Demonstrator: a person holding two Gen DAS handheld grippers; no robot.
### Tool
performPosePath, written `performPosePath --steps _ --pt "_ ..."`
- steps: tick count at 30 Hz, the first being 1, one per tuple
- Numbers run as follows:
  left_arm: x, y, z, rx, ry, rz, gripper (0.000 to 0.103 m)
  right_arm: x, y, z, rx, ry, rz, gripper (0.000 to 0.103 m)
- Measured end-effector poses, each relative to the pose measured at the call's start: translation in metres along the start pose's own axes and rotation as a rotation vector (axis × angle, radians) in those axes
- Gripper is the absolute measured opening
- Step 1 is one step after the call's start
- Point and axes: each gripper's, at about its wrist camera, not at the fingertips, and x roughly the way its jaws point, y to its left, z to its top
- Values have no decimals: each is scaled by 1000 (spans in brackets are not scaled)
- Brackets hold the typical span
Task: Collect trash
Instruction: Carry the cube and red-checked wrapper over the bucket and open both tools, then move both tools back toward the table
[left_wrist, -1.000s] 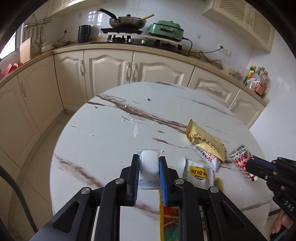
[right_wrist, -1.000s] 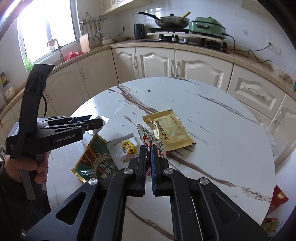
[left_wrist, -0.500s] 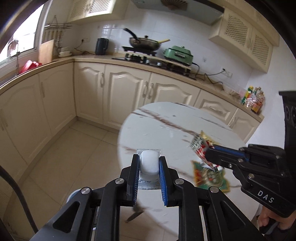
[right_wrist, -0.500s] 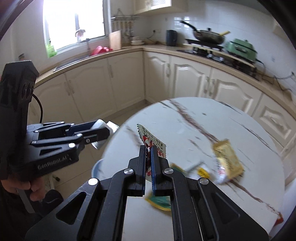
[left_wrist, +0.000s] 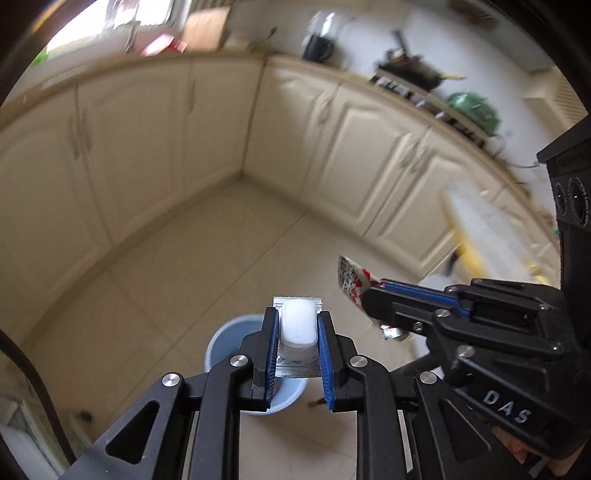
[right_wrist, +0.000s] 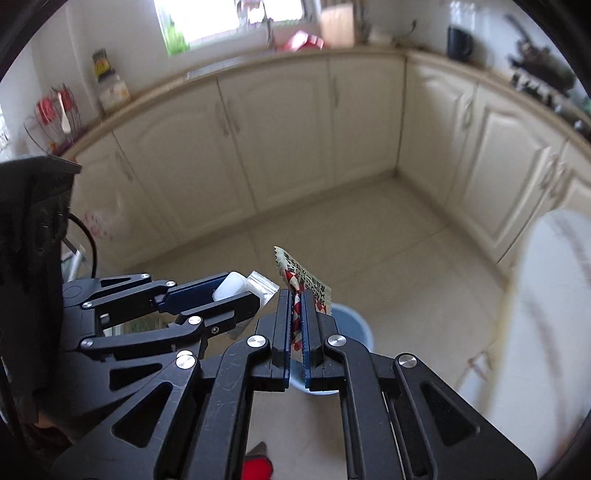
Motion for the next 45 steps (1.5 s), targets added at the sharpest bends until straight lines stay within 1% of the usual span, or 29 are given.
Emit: performPosePath --steps 3,4,7,9,11,12,13,17,18,19,20,22,23,25,26,27,28,29,30,33,35,37,38,40,41,42,44,45 --pt "32 25 -6 -46 74 7 16 59 -5 -7 37 86 33 6" --pt "43 33 -10 -60 101 12 16 84 -10 -11 58 127 42 6" --pt "78 54 -17 -87 181 15 16 129 -25 -22 104 190 44 7" --pt "100 63 -21 -95 224 25 16 157 -37 -30 144 221 62 8" --pt "120 72 -24 -105 264 32 16 175 -48 -36 177 247 75 13" --pt "128 75 -25 -110 280 34 16 184 -55 -39 191 257 72 15" --pt "135 78 -26 -113 296 34 16 194 -62 -43 204 266 70 15" --pt "162 90 -26 -125 339 23 16 213 -76 -45 236 290 67 17" --pt "171 94 -21 -124 347 22 17 217 -80 -44 241 292 64 21" --pt "175 94 -21 -121 352 21 17 218 -84 -46 248 293 57 27" --pt "180 95 -19 -118 359 21 17 219 -86 -45 254 292 48 29" --pt "191 97 -15 -116 383 29 17 218 -93 -47 267 288 29 36" --pt "200 95 -7 -118 390 37 18 217 -93 -46 271 285 26 37" --pt "204 94 1 -130 397 42 23 212 -99 -46 277 275 5 38" --pt "210 83 9 -134 399 49 29 211 -97 -47 282 277 4 39" --pt "209 81 12 -133 398 55 37 211 -97 -46 285 273 -1 39" --pt "207 79 14 -129 392 60 42 208 -98 -45 285 270 -4 40" --pt "202 75 16 -124 384 66 51 206 -97 -44 286 268 -5 40" --pt "199 70 18 -122 375 80 54 202 -94 -44 286 262 -5 42" --pt "174 68 19 -131 347 128 55 193 -90 -41 283 244 -5 46" --pt "154 70 17 -163 325 157 55 184 -85 -38 284 231 7 48" --pt "130 75 16 -195 293 199 55 172 -73 -36 257 216 8 51" --pt "116 76 17 -202 270 217 55 163 -66 -35 242 202 7 52" --pt "89 68 16 -208 220 252 56 150 -54 -34 224 179 4 58" --pt "75 64 16 -210 191 267 56 139 -47 -32 212 159 5 59" --pt "60 62 16 -213 162 272 57 132 -40 -31 205 146 7 60" --pt "28 53 14 -218 96 270 59 109 -26 -28 184 108 16 65" --pt "12 49 14 -216 64 266 62 91 -18 -26 171 78 10 71"
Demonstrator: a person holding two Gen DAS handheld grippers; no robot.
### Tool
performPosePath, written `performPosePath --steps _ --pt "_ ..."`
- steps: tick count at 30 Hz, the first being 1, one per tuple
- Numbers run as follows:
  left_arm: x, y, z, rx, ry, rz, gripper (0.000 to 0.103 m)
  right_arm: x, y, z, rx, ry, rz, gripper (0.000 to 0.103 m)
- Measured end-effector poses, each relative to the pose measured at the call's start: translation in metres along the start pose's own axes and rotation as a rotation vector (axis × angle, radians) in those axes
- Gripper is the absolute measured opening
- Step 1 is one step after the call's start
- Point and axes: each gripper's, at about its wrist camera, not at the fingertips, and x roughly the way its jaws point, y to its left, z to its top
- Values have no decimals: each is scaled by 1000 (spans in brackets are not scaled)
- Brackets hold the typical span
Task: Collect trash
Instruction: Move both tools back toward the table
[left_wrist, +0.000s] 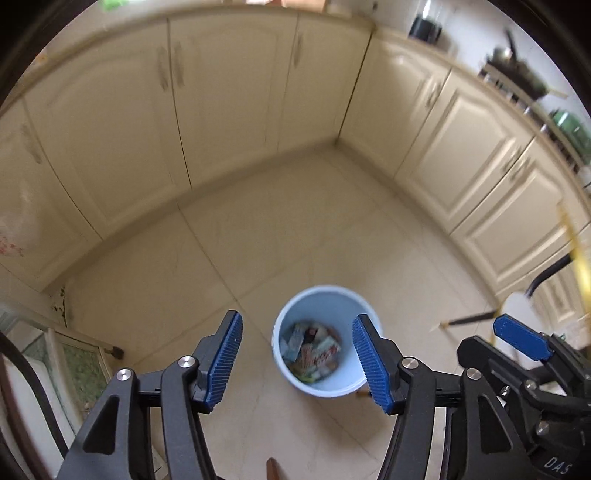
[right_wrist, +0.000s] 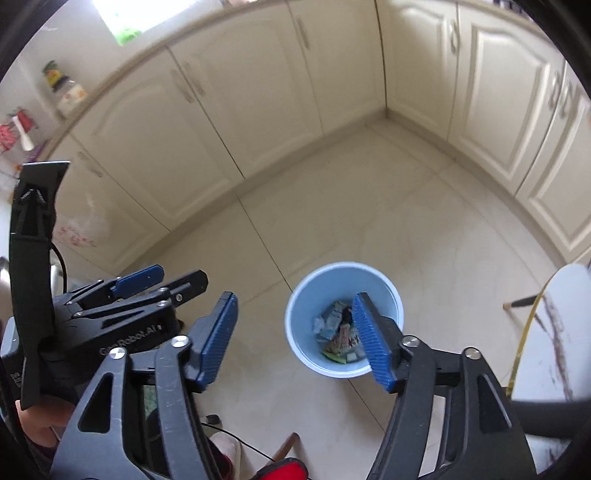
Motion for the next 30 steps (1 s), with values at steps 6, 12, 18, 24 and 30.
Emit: performPosePath --steps 6,12,18,24,30 --pt "-102 -25 -32 37 -216 -19 73 -94 34 -12 -52 -169 -32 89" --pt "-196 -75 -84 101 -433 -58 91 -209 47 -39 -72 -362 -135 98" --pt "-281 -109 -159 206 -629 -106 102 -328 48 -83 -44 -559 -215 103" --pt "-335 -121 -230 288 -761 -184 102 -420 58 -120 -27 -723 -309 103" --pt "-351 -113 -325 344 -875 -196 102 -495 69 -154 -25 -861 -422 103"
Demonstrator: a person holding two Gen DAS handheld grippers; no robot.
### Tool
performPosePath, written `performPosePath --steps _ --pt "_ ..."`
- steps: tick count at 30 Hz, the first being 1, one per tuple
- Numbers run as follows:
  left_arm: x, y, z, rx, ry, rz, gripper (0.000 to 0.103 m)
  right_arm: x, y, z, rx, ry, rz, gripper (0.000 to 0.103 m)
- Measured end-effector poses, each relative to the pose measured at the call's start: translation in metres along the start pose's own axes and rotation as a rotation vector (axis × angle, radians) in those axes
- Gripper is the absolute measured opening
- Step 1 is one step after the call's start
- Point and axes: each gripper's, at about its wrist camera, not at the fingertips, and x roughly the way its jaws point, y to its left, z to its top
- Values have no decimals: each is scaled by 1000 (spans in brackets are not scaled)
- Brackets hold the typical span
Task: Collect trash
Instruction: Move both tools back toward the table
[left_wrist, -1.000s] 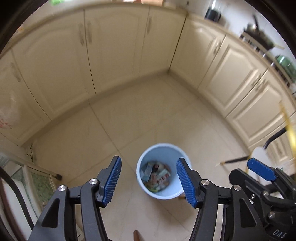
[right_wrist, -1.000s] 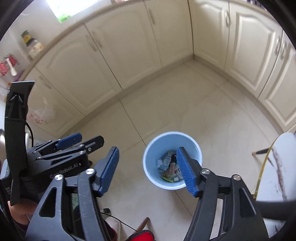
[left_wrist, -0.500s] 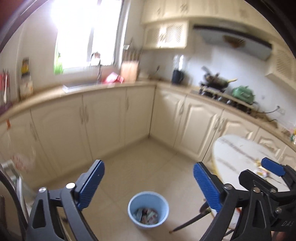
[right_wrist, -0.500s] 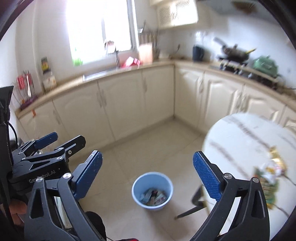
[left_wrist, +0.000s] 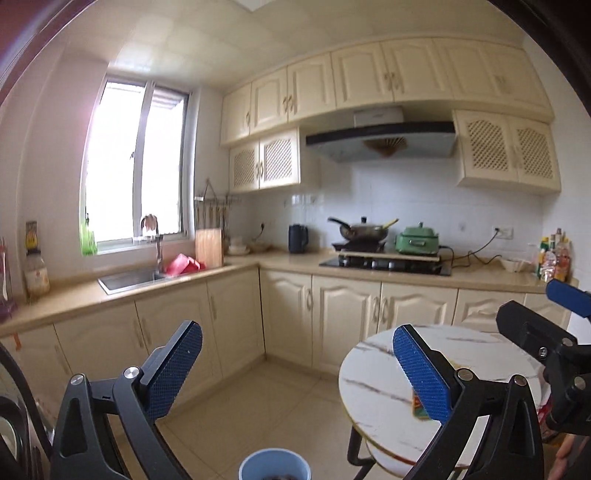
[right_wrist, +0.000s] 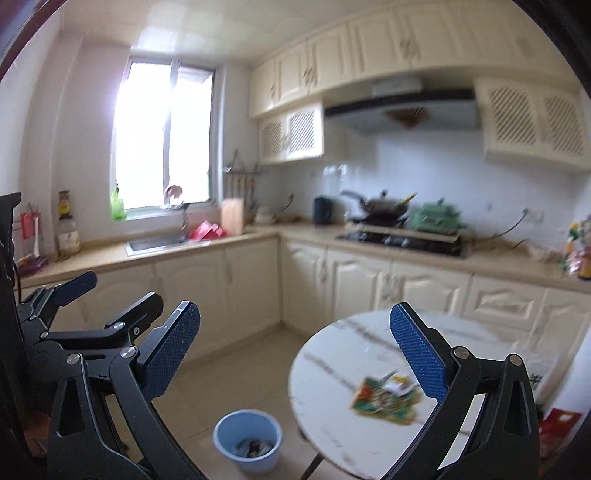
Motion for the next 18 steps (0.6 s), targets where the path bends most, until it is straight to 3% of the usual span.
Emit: performPosePath --steps 9,18 --pt "-2 -31 -44 17 -57 -56 102 -47 -35 15 17 -94 -85 103" --pt "76 -33 -22 49 71 -136 102 -34 -110 3 67 -20 -223 103"
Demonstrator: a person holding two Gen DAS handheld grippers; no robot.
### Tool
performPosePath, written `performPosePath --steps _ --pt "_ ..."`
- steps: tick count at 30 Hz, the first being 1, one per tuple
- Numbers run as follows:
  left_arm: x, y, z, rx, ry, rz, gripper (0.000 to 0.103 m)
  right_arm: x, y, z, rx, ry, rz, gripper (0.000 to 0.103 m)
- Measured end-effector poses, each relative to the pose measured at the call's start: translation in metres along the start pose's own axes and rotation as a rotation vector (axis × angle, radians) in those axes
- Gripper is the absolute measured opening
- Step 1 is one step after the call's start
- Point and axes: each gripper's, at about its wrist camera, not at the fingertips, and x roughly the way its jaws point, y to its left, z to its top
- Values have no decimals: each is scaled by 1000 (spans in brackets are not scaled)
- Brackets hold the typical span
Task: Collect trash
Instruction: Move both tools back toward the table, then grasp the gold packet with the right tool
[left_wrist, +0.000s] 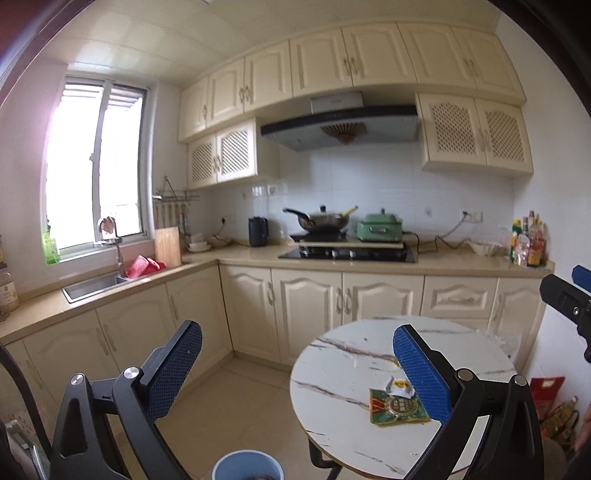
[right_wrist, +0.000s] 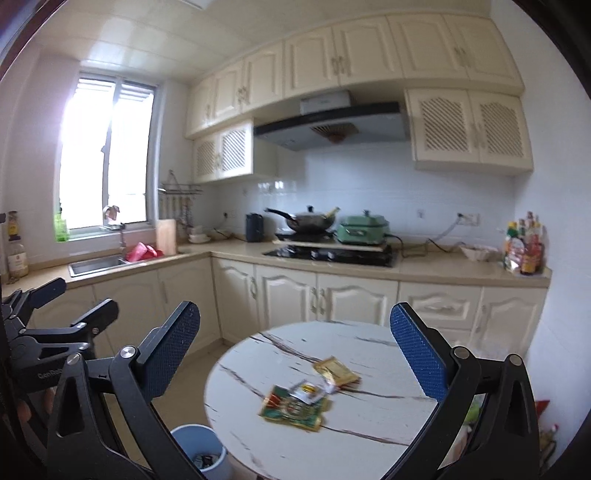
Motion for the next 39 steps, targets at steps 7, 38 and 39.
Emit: performPosePath --steps 7,38,39 --pt "83 -21 11 38 183 -88 102 71 -65 -38 65 196 -67 103" --pt "373 -86 39 70 593 -176 102 392 -115 -185 19 812 167 50" --pt "375 -88 37 71 597 -182 102 392 -116 -185 23 808 176 46"
